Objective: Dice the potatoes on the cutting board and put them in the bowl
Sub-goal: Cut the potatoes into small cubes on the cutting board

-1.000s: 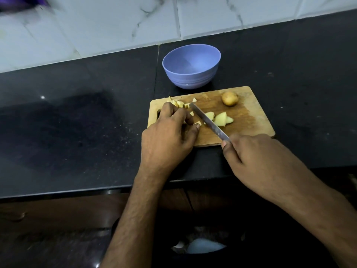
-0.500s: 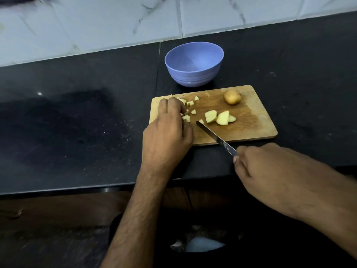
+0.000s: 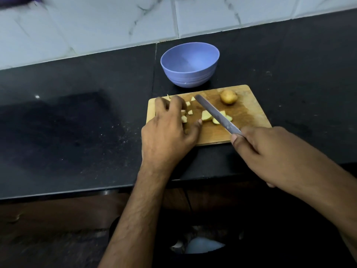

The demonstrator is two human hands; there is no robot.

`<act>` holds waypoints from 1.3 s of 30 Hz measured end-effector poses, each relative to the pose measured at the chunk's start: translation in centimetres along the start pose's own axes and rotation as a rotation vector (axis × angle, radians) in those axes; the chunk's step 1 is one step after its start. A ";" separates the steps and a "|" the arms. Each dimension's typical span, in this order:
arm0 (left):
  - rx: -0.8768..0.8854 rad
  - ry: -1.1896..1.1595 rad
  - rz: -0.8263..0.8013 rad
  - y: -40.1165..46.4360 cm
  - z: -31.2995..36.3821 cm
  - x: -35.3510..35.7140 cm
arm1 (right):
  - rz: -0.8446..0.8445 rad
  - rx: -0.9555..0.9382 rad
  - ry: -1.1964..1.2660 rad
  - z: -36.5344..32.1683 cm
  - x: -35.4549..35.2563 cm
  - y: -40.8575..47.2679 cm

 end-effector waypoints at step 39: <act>0.158 -0.161 0.004 -0.3 1.9 0.7 | 0.129 0.042 0.084 0.7 0.7 0.8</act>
Point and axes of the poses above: each hand's wrist, its own y-axis towards the middle knuckle, its own x-axis out of the palm, z = x × y, the point moved 2 cm from there along y, towards the middle knuckle, and after that the axes turned 2 degrees about y, right-handed, at the moved point
